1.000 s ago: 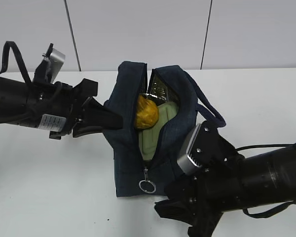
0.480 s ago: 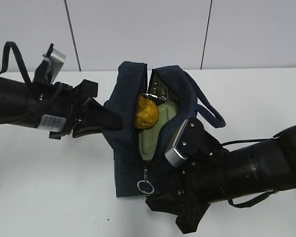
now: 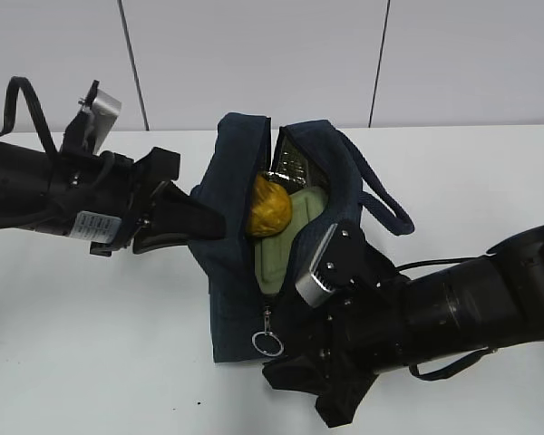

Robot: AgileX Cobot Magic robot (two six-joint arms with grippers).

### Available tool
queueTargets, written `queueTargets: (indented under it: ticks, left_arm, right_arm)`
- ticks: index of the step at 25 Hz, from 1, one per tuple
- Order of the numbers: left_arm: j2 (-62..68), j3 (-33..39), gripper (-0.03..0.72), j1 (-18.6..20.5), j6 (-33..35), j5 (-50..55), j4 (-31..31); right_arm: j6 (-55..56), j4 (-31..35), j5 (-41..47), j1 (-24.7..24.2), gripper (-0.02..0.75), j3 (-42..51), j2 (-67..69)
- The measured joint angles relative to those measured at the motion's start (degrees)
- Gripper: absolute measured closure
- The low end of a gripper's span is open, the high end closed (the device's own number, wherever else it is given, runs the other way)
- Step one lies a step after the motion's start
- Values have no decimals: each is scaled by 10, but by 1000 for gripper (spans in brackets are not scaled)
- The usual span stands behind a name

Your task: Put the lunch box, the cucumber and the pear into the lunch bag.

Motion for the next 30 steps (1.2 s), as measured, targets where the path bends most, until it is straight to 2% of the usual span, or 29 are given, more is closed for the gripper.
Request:
queueTargets:
  ticks: [5, 16, 30]
  left_arm:
    - [0, 0, 704, 0, 0, 0, 0]
    - [0, 0, 704, 0, 0, 0, 0]
    - [0, 0, 704, 0, 2, -7, 1]
  right_arm:
    - [0, 0, 5, 0, 456, -14, 4]
    - [0, 0, 7, 0, 732, -20, 4]
    - [46, -20, 44, 0, 732, -19, -5]
